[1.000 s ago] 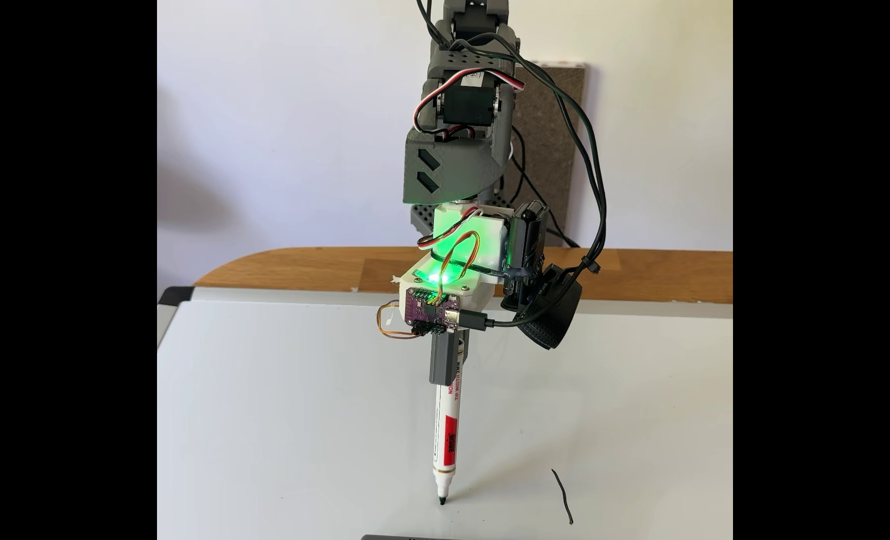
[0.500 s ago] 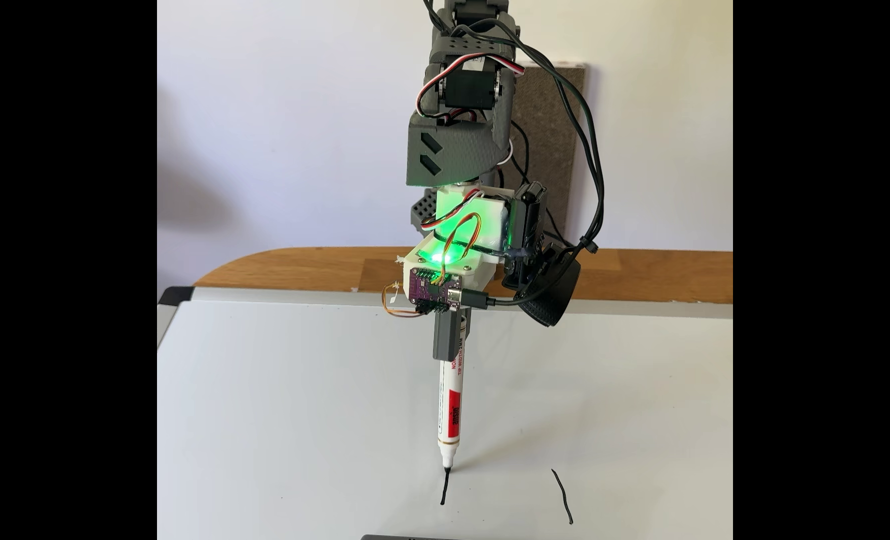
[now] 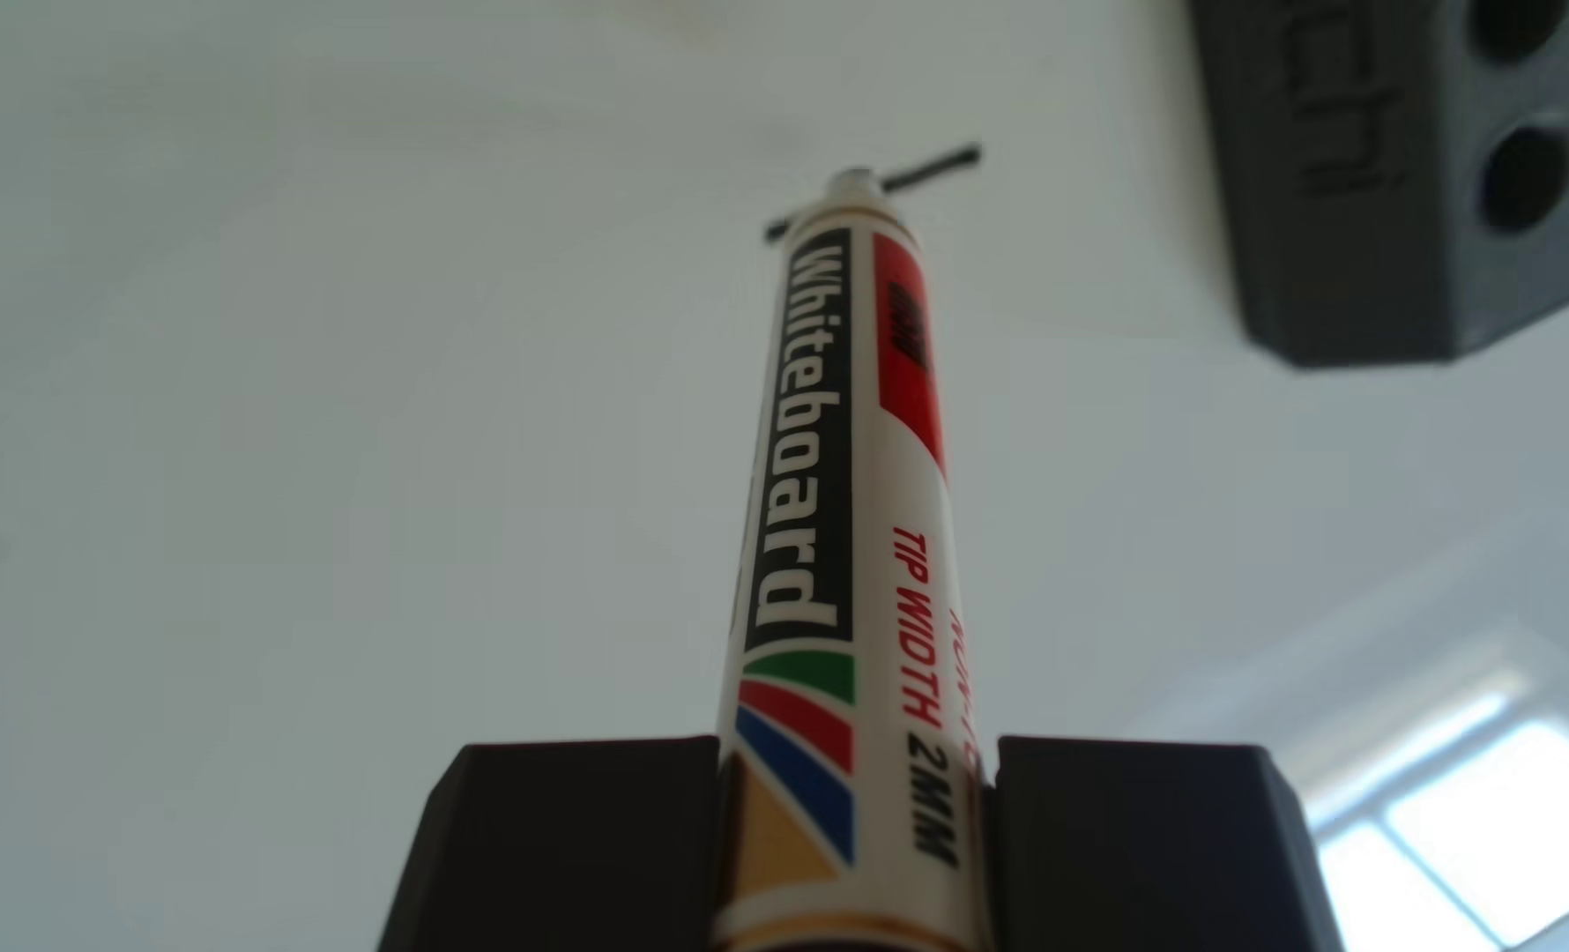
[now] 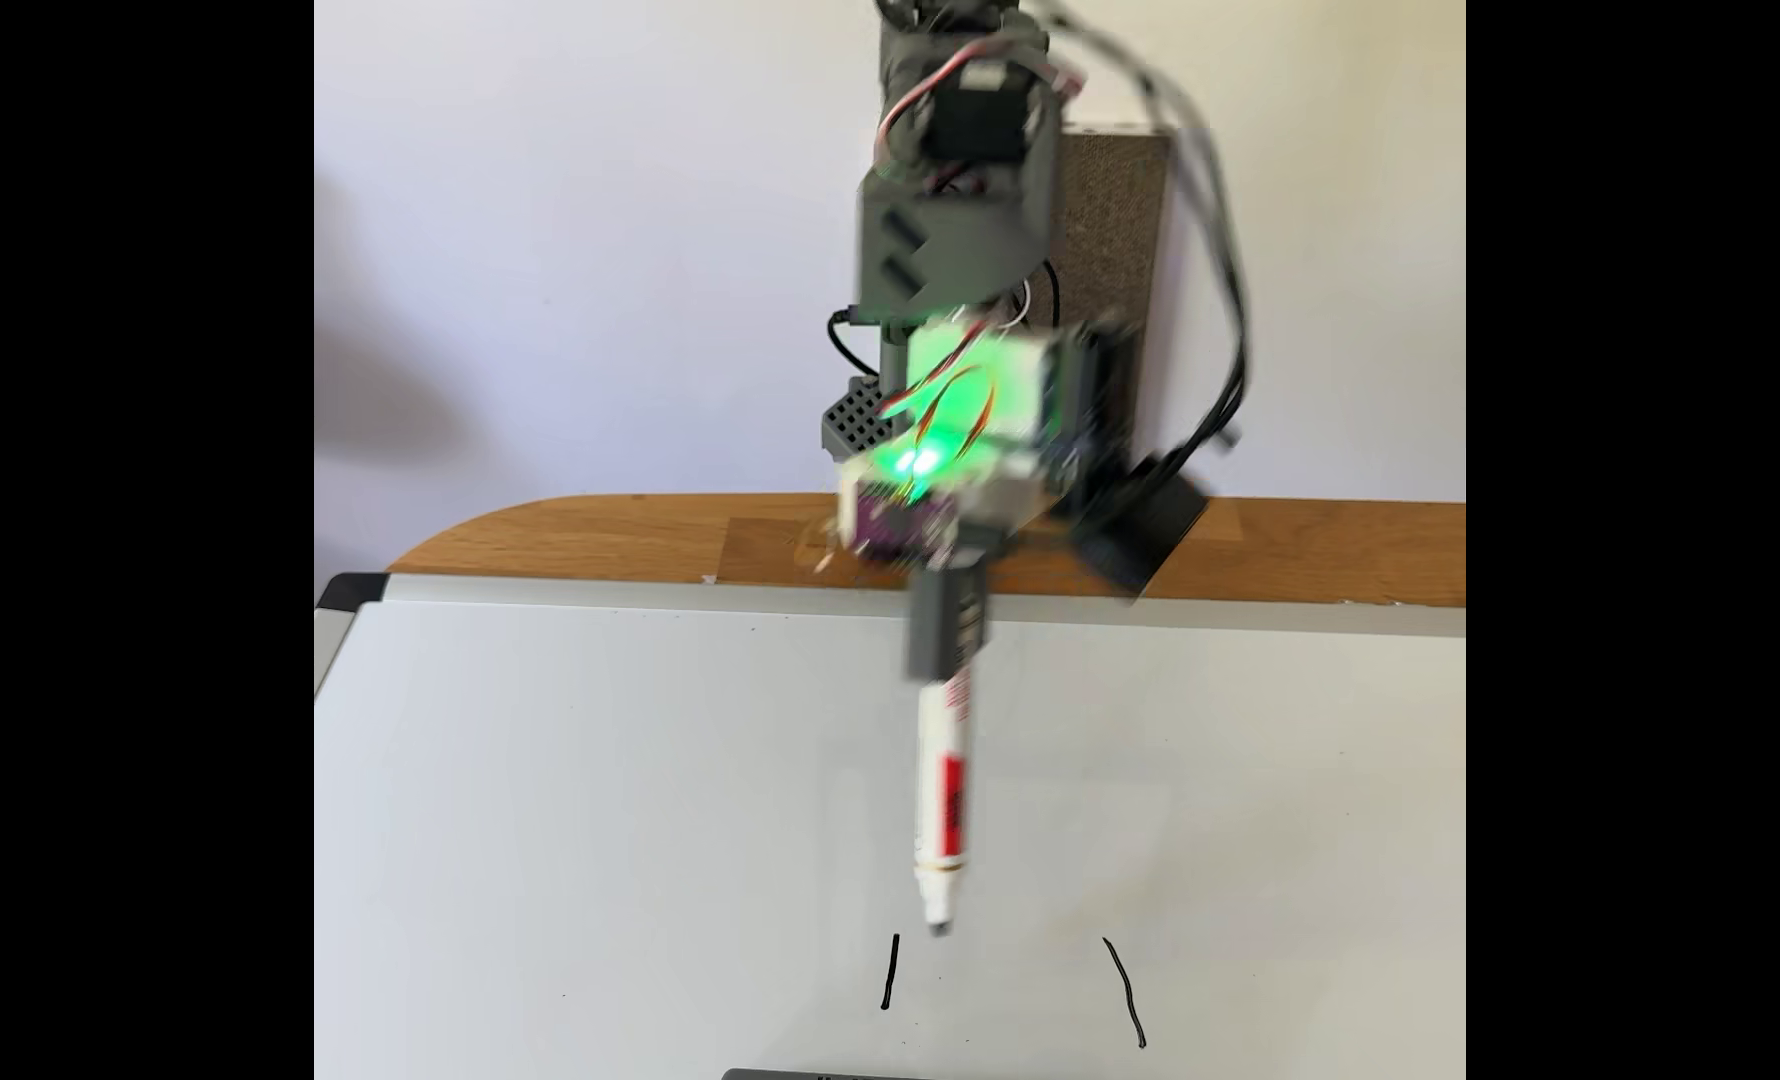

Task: Draw a face

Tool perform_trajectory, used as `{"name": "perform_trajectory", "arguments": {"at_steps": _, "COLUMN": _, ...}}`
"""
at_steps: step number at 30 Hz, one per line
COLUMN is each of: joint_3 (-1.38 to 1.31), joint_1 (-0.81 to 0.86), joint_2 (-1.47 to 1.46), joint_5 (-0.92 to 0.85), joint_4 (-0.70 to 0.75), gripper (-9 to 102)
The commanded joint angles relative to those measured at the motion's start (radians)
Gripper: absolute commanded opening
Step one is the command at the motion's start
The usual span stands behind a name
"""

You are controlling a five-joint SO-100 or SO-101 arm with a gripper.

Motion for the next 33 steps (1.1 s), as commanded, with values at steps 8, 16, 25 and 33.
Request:
{"name": "perform_trajectory", "arguments": {"at_steps": 8, "joint_3": 0.216, "joint_1": -0.267, "joint_2": 0.411, "joint_5": 0.594, "joint_4": 0.063, "gripper": -1}}
{"name": "perform_trajectory", "arguments": {"at_steps": 16, "joint_3": 0.483, "joint_1": -0.327, "joint_2": 0.557, "joint_5": 0.756, "joint_4": -0.052, "gripper": -1}}
{"name": "perform_trajectory", "arguments": {"at_steps": 25, "joint_3": 0.635, "joint_1": -0.360, "joint_2": 0.580, "joint_5": 0.756, "joint_4": -0.120, "gripper": -1}}
{"name": "perform_trajectory", "arguments": {"at_steps": 33, "joint_3": 0.635, "joint_1": -0.459, "joint_2": 0.581, "joint_5": 0.756, "joint_4": -0.143, "gripper": -1}}
